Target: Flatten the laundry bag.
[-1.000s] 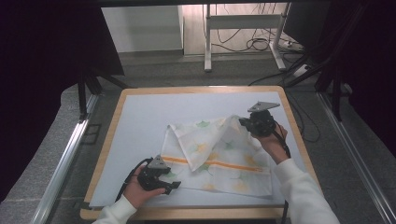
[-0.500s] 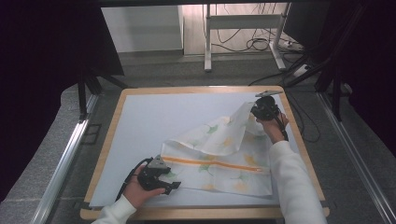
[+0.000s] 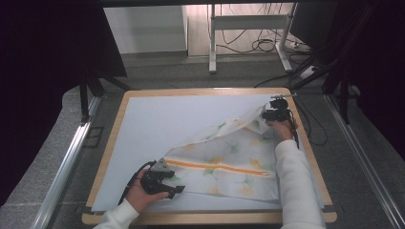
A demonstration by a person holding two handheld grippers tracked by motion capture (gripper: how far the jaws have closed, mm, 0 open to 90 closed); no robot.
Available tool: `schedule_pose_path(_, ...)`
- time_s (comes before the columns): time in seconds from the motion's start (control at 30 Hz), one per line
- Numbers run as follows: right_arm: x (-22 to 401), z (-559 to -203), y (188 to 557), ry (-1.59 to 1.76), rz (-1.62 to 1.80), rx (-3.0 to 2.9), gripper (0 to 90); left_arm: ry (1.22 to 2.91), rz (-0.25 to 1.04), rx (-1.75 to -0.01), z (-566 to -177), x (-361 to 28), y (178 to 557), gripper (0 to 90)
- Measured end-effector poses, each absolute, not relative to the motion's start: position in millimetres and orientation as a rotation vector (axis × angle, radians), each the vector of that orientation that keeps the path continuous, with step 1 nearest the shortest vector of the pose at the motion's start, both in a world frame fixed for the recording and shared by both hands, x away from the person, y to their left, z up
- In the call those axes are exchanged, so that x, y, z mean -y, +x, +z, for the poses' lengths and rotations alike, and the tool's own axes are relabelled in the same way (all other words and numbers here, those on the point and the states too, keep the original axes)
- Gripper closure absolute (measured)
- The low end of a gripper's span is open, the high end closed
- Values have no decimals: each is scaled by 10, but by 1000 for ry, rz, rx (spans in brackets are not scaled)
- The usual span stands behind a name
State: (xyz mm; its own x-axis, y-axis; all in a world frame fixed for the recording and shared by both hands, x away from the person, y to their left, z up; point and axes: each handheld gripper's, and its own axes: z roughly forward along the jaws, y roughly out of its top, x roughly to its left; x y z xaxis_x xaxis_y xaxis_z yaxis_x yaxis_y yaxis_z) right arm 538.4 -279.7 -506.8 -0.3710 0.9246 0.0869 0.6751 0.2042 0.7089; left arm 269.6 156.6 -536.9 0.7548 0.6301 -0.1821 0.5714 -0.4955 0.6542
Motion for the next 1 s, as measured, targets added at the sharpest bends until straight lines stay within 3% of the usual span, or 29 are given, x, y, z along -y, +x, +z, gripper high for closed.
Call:
schedule_pose_path(0.43, 2991, -4434, 4865, 1352, 1188, -2174, 374, 2228, 109, -901, -5366, -1550, 2692, 265)
schedule_pose_path(1.0, 3115, -4223, 4020, 1185, 1225, -2145, 349, 2229, 114, -904, -5365, -1543, 2689, 264)
